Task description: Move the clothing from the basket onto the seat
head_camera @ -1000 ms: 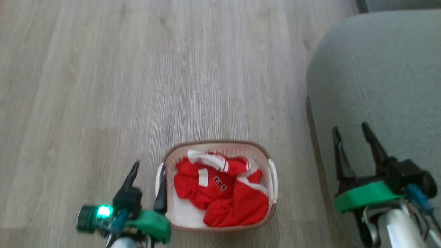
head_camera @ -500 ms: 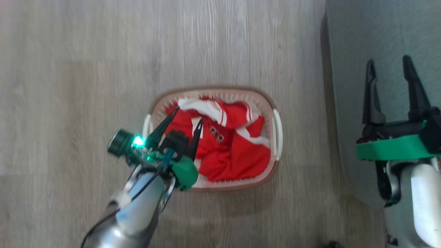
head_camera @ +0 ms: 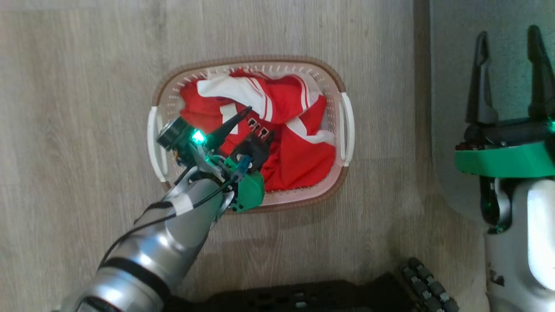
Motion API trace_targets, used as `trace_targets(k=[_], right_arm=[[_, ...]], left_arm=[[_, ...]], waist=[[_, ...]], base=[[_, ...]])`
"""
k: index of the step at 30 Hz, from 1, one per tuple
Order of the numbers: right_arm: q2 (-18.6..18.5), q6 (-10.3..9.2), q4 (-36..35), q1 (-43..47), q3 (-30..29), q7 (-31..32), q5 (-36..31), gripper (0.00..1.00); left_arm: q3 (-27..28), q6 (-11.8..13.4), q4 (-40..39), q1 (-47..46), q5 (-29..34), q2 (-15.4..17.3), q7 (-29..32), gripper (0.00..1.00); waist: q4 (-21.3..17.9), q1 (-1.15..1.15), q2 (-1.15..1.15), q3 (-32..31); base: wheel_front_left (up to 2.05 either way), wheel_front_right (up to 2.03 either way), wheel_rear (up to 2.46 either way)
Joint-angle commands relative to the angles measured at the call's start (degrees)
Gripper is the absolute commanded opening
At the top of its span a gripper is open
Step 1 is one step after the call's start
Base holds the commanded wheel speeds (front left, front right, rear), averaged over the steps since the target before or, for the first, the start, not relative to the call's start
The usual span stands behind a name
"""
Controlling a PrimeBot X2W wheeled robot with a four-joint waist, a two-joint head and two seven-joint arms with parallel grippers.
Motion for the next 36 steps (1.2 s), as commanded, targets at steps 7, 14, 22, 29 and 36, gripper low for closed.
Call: trace_targets(k=[7, 14, 22, 29, 36], right_arm=[[-0.3, -0.02, -2.6, -1.2, 2.6, -0.4, 0.8, 1.00], [-0.3, -0.02, -3.1, -2.2, 3.0, -0.4, 1.2, 1.00], [-0.3, -0.02, -3.7, -3.1, 3.2, -0.4, 1.2, 1.00], [-0.3, -0.02, -3.9, -3.6, 3.1, -0.4, 0.9, 1.00], [-0.3, -0.02, -3.9, -3.8, 3.4, -0.4, 0.8, 1.00]], left_arm=[[-5.9, 1.2, 3.8, -4.7, -1.8, 0.4, -0.7, 1.00], [-9.1, 2.4, 7.4, -7.6, -5.1, 0.4, 0.3, 1.00], [-11.1, 4.9, 11.0, -10.6, -9.2, 0.4, 2.3, 1.00], [-13.4, 7.3, 12.0, -12.0, -11.5, 0.4, 2.5, 0.91], [-14.5, 7.6, 12.0, -12.4, -14.6, 0.4, 1.8, 0.00]], waist=[[-1.9, -0.01, 0.00, 4.5], [-3.0, -0.01, 0.00, 7.2], [-3.4, -0.01, 0.00, 9.4], [-3.2, -0.01, 0.00, 10.4], [-3.2, -0.01, 0.00, 10.7]], base=[[0.00, 0.00, 0.00], [0.00, 0.00, 0.00], [0.00, 0.00, 0.00], [0.00, 0.00, 0.00], [0.00, 0.00, 0.00]])
